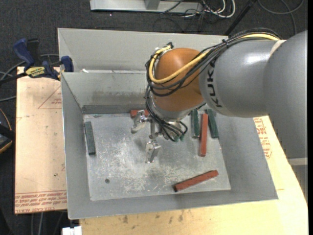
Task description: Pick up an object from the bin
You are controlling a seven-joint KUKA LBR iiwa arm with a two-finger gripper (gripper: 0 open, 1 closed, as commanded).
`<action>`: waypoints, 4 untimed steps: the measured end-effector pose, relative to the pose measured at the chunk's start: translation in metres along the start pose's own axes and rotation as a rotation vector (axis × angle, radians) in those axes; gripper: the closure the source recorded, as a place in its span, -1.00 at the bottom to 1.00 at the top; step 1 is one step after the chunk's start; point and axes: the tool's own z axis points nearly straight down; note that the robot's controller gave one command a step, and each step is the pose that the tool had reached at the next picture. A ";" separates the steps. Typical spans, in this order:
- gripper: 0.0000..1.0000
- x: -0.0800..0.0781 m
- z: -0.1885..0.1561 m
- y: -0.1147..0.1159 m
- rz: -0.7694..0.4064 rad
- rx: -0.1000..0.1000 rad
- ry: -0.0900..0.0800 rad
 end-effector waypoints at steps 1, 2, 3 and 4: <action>-1.00 0.022 -0.042 -0.015 -0.124 0.005 -0.001; -1.00 0.032 -0.027 -0.015 -0.199 0.005 -0.019; -1.00 0.087 -0.033 -0.031 -0.401 -0.004 0.010; -1.00 0.091 -0.037 -0.077 -0.508 0.011 -0.018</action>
Offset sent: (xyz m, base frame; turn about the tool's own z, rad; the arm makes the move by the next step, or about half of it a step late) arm -0.0458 -0.0441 -0.0479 -0.3224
